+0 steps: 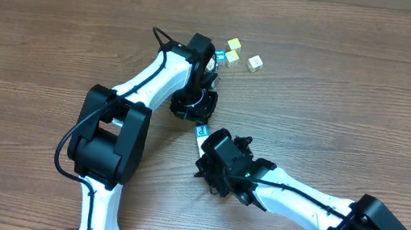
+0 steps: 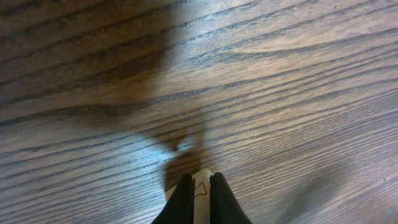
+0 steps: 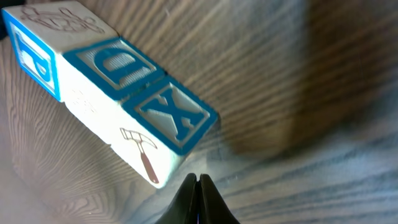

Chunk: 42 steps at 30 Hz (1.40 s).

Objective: Flip 3 blocks

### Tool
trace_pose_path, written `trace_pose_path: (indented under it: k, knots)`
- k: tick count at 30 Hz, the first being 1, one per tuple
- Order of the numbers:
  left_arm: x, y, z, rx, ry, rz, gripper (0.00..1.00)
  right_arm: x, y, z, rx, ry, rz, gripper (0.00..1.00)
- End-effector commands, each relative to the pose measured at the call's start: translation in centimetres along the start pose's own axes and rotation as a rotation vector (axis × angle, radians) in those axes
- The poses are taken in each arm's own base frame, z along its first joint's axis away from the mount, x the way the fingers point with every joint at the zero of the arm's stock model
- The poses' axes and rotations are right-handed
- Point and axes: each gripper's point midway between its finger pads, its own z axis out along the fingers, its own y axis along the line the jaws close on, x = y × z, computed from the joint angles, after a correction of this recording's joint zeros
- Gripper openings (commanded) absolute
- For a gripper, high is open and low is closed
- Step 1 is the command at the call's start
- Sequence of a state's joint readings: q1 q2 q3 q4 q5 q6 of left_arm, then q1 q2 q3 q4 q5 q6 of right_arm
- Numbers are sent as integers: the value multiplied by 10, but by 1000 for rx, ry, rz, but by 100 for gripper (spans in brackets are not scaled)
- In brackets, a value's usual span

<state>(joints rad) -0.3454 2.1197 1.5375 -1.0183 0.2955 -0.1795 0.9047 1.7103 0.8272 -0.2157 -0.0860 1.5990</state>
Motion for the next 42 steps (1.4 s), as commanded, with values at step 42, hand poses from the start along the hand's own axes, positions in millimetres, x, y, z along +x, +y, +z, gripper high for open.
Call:
trace_pose_path:
  k: [42]
  knots:
    - [5,0,11,-2,19,-19,4,-14,-8,2,20,-86,74,4]
